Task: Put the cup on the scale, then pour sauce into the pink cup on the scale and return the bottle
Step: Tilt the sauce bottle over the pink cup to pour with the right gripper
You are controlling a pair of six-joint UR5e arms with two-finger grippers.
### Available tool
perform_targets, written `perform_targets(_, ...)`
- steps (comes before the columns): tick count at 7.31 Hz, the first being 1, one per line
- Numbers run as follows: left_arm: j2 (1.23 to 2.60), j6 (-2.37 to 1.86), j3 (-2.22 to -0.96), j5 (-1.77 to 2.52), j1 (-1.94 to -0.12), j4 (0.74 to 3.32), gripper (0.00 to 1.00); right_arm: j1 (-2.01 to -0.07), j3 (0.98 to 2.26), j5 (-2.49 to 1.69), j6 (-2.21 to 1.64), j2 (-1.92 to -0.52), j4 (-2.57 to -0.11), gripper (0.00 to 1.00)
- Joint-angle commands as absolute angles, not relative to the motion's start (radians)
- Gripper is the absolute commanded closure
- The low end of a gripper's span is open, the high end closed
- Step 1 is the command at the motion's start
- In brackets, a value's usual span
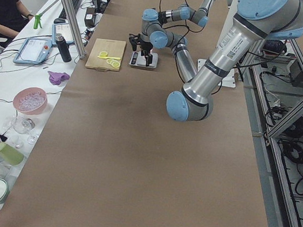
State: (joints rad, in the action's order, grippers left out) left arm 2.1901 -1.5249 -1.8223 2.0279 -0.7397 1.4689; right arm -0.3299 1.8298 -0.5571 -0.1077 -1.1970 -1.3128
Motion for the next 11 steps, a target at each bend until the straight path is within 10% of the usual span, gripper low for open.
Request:
perform_targets(1, 2.178, -1.505, -1.819, 2.029, -0.739, 1.470, 0.01, -0.302, 1.748, -0.462, -0.106, -1.140, -1.397, 0.91)
perform_targets(11, 2.137, -1.381, -1.830, 2.029, -0.767, 1.468, 0.01, -0.293, 1.612, -0.374, 0.104, -1.049, -1.437, 0.90)
